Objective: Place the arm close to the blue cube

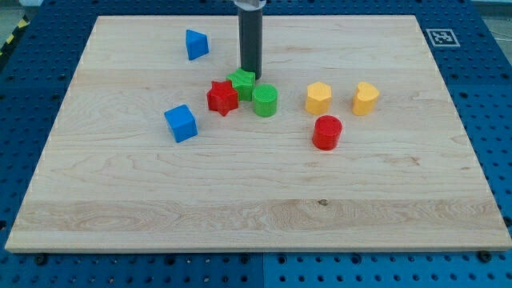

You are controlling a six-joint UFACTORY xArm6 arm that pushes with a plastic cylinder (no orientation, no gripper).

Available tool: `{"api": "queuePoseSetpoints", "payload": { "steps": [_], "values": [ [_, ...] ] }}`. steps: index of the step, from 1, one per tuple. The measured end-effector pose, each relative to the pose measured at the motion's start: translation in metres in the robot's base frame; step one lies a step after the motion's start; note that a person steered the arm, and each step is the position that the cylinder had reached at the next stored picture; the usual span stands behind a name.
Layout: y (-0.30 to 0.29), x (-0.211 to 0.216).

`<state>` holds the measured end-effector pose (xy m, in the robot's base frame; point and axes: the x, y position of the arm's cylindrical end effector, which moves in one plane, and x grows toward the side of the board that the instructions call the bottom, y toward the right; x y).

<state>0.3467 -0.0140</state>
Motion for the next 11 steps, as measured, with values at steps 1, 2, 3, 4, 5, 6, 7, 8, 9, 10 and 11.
{"api": "queuePoseSetpoints", "payload": {
  "steps": [1, 2, 3, 4, 5, 6, 7, 8, 9, 10, 11],
  "values": [
    [-0.012, -0.014],
    [-0.039, -0.020],
    [-0.072, -0.020],
    [-0.105, -0.019],
    [-0.121, -0.007],
    [-0.131, 0.012],
    [-0.117, 0.040],
    [-0.102, 0.056],
    [-0.090, 0.060],
    [-0.092, 0.062],
    [-0.108, 0.068]
  ]
}}
